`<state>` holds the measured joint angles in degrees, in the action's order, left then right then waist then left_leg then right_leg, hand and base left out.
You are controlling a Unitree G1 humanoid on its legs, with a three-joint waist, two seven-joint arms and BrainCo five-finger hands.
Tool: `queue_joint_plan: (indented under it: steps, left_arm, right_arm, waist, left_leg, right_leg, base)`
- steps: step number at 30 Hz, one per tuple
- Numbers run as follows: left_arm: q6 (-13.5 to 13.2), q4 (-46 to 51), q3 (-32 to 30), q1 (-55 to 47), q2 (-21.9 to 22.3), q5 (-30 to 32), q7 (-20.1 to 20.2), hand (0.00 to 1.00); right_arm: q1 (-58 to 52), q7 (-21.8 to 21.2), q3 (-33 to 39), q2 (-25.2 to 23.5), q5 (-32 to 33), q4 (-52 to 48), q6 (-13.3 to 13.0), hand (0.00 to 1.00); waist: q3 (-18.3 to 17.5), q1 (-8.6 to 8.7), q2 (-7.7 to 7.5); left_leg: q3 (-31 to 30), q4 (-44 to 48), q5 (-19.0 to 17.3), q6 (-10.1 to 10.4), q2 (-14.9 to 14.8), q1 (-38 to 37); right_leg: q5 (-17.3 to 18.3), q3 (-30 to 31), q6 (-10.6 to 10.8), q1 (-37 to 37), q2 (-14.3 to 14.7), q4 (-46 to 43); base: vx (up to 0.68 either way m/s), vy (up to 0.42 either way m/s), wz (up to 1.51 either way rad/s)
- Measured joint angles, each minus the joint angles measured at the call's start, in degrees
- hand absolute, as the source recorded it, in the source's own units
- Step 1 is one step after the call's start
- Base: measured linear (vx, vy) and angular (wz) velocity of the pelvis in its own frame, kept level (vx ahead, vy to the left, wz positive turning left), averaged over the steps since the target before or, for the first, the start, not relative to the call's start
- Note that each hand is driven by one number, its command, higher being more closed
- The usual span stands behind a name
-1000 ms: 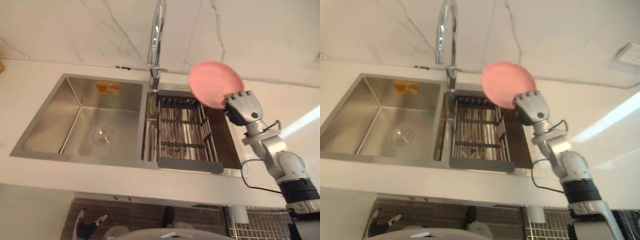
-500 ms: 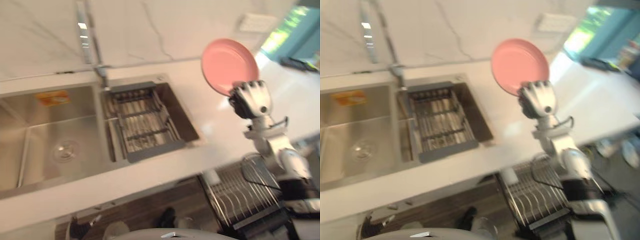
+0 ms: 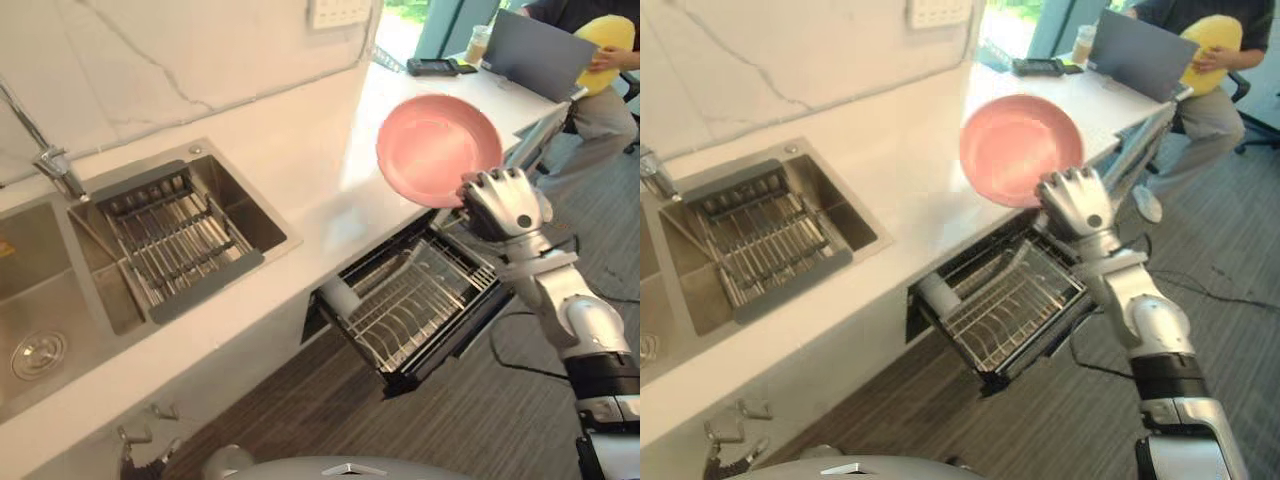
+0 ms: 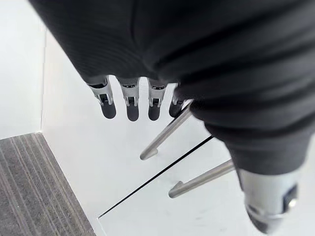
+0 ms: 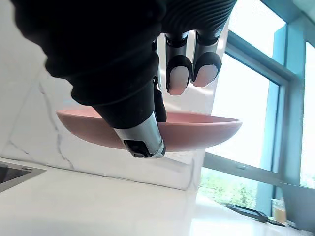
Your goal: Walk over to the sink, pick up the cup, carry it to the dishwasher, place the cup inside the dishwasher, then close the dishwasher door
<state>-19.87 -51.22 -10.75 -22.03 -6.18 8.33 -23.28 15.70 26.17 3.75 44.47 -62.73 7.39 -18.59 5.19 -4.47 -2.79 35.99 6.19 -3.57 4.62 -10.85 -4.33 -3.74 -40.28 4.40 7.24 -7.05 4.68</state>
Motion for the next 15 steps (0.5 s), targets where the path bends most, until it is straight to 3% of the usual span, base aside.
queue_joint_plan:
  steps: [5, 9, 15]
  left_arm:
    - [-1.3, 0.2, 0.3, 0.1, 0.3, 4.6, 1.0, 0.0]
    - [-1.6, 0.2, 0.5, 0.9, 0.7, 5.6, 1.7, 0.0]
    - [-1.7, 1.7, 0.4, 1.6, 0.5, 6.8, 2.4, 0.0]
  right_arm:
    - [-2.2, -2.4, 2.2, 0.7, 1.9, -2.2, -1.1, 1.0]
    - [-5.3, -5.0, 4.0, 0.1, 2.1, -4.5, -1.8, 1.0]
    - [-10.1, -7.5, 6.1, -2.8, 2.2, -7.0, -1.5, 1.0]
  waist:
    - [0.1, 0.61, -0.61]
    - [0.3, 1.24, -2.16]
    - [0.1, 2.28, -1.6]
  left_leg:
    - [0.0, -2.8, 1.9, -0.8, 1.0, 0.2]
    - [-0.1, -4.8, 3.5, -1.2, 1.8, 0.4]
    - [-0.1, -5.3, 4.3, -1.4, 2.5, 2.9]
  right_leg:
    - [-0.9, 0.3, -1.0, -1.4, -0.2, 0.4]
    - [-1.5, 0.4, -1.3, -2.2, -0.4, 0.4]
    - [-2.3, 0.5, -1.3, -4.4, -0.9, 0.2]
  base:
    - [-0.14, 0.063, -0.01]
    - [-0.06, 0.061, 0.03]
    - [-0.02, 0.045, 0.01]
